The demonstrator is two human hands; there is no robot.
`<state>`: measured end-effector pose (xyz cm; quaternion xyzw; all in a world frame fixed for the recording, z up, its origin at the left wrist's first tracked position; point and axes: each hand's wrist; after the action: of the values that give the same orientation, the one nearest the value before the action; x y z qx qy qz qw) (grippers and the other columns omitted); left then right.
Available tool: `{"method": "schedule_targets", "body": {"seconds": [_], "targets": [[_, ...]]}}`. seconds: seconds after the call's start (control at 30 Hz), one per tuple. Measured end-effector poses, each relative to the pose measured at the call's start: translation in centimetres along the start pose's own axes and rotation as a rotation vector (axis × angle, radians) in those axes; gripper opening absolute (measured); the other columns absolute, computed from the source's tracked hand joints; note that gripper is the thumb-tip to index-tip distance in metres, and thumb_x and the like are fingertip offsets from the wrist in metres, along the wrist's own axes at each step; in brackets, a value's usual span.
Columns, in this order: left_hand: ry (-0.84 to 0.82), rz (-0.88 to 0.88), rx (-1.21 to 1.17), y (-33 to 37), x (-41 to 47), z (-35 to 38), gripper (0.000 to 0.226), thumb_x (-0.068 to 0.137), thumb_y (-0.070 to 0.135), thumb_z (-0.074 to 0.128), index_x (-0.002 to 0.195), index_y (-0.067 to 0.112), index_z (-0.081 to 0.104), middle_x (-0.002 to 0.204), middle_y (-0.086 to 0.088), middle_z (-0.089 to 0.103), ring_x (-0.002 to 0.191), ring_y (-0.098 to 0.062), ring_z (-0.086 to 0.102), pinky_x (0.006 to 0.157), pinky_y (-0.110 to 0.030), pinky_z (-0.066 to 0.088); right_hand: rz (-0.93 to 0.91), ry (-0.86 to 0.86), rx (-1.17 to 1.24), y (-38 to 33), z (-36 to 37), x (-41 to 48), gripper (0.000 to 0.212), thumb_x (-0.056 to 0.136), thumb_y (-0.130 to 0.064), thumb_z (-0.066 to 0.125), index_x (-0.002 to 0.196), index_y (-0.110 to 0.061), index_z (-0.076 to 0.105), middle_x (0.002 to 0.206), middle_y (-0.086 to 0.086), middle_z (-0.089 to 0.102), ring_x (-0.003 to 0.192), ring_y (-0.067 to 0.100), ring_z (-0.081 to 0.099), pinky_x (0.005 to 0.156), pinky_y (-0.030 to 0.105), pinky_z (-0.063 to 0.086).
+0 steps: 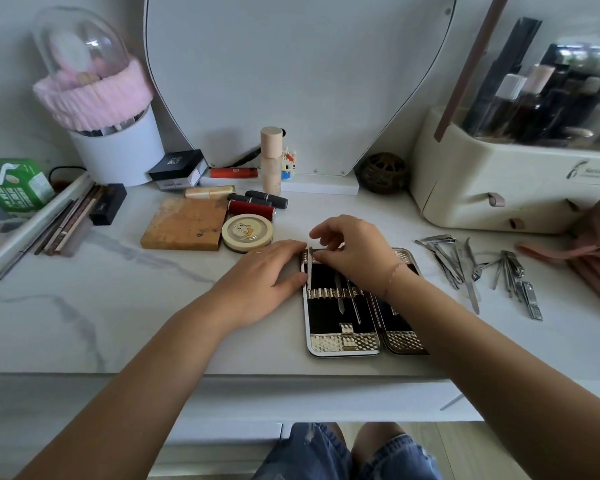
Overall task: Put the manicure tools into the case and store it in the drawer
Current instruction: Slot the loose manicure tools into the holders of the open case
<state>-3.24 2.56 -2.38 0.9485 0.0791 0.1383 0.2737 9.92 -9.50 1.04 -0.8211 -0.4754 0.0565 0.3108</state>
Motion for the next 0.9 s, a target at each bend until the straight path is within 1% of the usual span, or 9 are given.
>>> {"method": "schedule_targets", "body": {"seconds": [0.03, 0.1, 0.17, 0.2, 0.23, 0.3, 0.4, 0.67, 0.9], "targets": [[0.005, 0.001, -0.007, 0.1, 0.0, 0.0, 0.045, 0.092, 0.036, 0.049, 0.134, 0.022, 0.041, 0.133, 0.005, 0.048, 0.123, -0.010, 0.042, 0.102, -0.029, 0.033, -0.035, 0.021, -0.025, 0.2, -0.1, -0.3, 0.023, 0.082, -0.014, 0.066, 0.104, -0.017, 0.068, 0.095, 0.000, 0.060, 0.079, 0.010, 0.057, 0.069, 0.007, 0.038], [0.014, 0.008, -0.017, 0.2, -0.1, -0.1, 0.043, 0.092, 0.034, 0.050, 0.132, 0.022, 0.042, 0.132, 0.005, 0.049, 0.122, -0.010, 0.043, 0.101, -0.026, 0.032, -0.103, -0.001, -0.074, 0.7, -0.3, -0.7, 0.022, 0.087, -0.017, 0.061, 0.107, -0.019, 0.069, 0.101, 0.002, 0.057, 0.086, 0.012, 0.056, 0.071, 0.007, 0.037], [0.015, 0.008, -0.006, 0.3, 0.0, -0.1, 0.044, 0.092, 0.034, 0.050, 0.133, 0.020, 0.042, 0.134, 0.004, 0.048, 0.124, -0.010, 0.042, 0.102, -0.024, 0.030, -0.161, -0.058, -0.147, 1.2, -0.2, -1.4, 0.026, 0.091, -0.025, 0.055, 0.113, -0.022, 0.067, 0.104, 0.003, 0.055, 0.097, 0.018, 0.054, 0.085, 0.022, 0.039], [0.014, 0.002, 0.004, 0.2, 0.0, 0.0, 0.046, 0.092, 0.035, 0.049, 0.134, 0.019, 0.042, 0.136, 0.004, 0.047, 0.126, -0.010, 0.040, 0.103, -0.023, 0.029, -0.180, -0.077, -0.197, 1.4, -0.1, -1.7, 0.030, 0.091, -0.033, 0.049, 0.116, -0.025, 0.066, 0.105, 0.003, 0.054, 0.100, 0.020, 0.052, 0.088, 0.031, 0.040], [0.015, -0.002, 0.014, 0.2, 0.0, 0.0, 0.047, 0.092, 0.036, 0.049, 0.135, 0.019, 0.041, 0.138, 0.004, 0.045, 0.127, -0.010, 0.039, 0.104, -0.022, 0.027, -0.194, -0.089, -0.253, 1.6, -0.1, -2.0, 0.038, 0.090, -0.042, 0.041, 0.118, -0.029, 0.064, 0.106, 0.002, 0.053, 0.101, 0.021, 0.051, 0.086, 0.036, 0.039], [0.016, -0.010, 0.028, 0.2, 0.0, 0.0, 0.047, 0.092, 0.036, 0.048, 0.136, 0.019, 0.040, 0.141, 0.003, 0.042, 0.130, -0.010, 0.035, 0.105, -0.019, 0.023, -0.226, -0.113, -0.359, 1.8, -0.1, -2.4, 0.053, 0.084, -0.053, 0.025, 0.122, -0.037, 0.059, 0.108, 0.000, 0.050, 0.101, 0.021, 0.047, 0.081, 0.034, 0.031], [0.016, -0.013, 0.045, 0.3, 0.0, 0.0, 0.046, 0.094, 0.033, 0.046, 0.137, 0.019, 0.039, 0.143, 0.002, 0.040, 0.133, -0.010, 0.032, 0.104, -0.016, 0.019, -0.262, -0.147, -0.452, 1.9, -0.4, -2.7, 0.059, 0.082, -0.057, 0.017, 0.128, -0.042, 0.051, 0.113, -0.002, 0.046, 0.104, 0.019, 0.043, 0.080, 0.031, 0.021], [0.021, -0.007, 0.040, 0.5, 0.0, -0.2, 0.041, 0.097, 0.024, 0.041, 0.137, 0.016, 0.041, 0.142, 0.002, 0.041, 0.131, -0.009, 0.033, 0.098, -0.008, 0.015, -0.255, -0.204, -0.460, 2.0, -0.7, -2.8, 0.063, 0.080, -0.063, 0.010, 0.133, -0.049, 0.040, 0.117, -0.005, 0.039, 0.108, 0.015, 0.035, 0.083, 0.028, 0.016], [0.021, -0.008, 0.048, 0.7, 0.0, -0.2, 0.042, 0.097, 0.023, 0.040, 0.138, 0.015, 0.040, 0.144, 0.001, 0.039, 0.133, -0.010, 0.032, 0.098, -0.008, 0.014, -0.286, -0.281, -0.492, 2.0, -1.4, -3.1, 0.060, 0.081, -0.065, 0.009, 0.132, -0.053, 0.037, 0.125, -0.005, 0.033, 0.112, 0.015, 0.029, 0.086, 0.027, 0.013]]}}
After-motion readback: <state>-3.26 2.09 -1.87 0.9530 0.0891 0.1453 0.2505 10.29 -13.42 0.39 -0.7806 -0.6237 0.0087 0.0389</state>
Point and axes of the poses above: each hand's wrist, its own x-axis towards the middle knuckle, its own z-axis out of the palm, y = z × x
